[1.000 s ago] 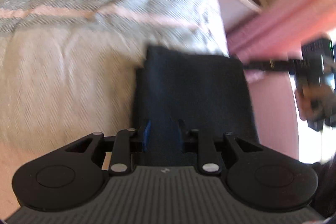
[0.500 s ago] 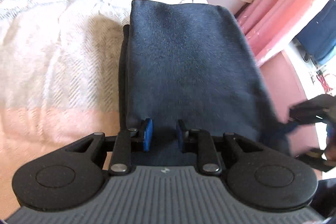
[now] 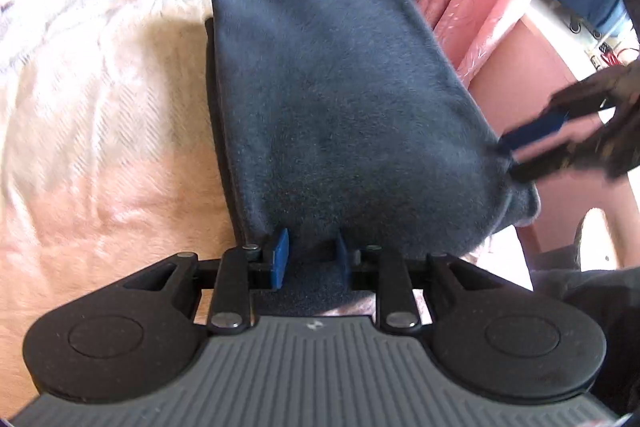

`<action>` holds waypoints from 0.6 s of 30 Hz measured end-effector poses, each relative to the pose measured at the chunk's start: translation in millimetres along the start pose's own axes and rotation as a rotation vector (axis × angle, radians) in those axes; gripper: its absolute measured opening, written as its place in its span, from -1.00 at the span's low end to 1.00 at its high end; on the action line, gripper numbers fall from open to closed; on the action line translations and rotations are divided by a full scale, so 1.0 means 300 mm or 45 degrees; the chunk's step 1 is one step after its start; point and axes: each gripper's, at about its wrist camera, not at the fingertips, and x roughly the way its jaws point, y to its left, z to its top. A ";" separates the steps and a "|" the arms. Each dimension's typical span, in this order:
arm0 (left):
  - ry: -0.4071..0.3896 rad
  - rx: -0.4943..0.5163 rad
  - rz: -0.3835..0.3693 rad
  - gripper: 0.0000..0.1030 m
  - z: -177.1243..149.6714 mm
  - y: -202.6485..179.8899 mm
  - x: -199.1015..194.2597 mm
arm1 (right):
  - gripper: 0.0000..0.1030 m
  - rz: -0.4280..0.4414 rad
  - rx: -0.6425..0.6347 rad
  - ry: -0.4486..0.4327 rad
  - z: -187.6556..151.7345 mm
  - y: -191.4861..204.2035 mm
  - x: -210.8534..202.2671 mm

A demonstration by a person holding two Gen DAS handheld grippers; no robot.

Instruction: Fold clothes

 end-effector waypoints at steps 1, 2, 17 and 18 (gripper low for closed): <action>-0.006 0.024 0.017 -0.59 -0.004 -0.009 -0.025 | -0.06 -0.022 0.021 -0.041 0.000 0.010 -0.043; -0.012 0.050 0.034 -0.59 -0.009 -0.020 -0.050 | -0.06 -0.032 0.039 -0.077 -0.008 0.018 -0.085; -0.067 1.404 0.366 0.23 -0.210 -0.243 0.186 | 0.69 0.282 0.912 -0.156 -0.250 -0.169 0.085; -0.062 1.419 0.357 0.13 -0.204 -0.236 0.199 | 0.69 0.295 0.964 -0.191 -0.253 -0.188 0.106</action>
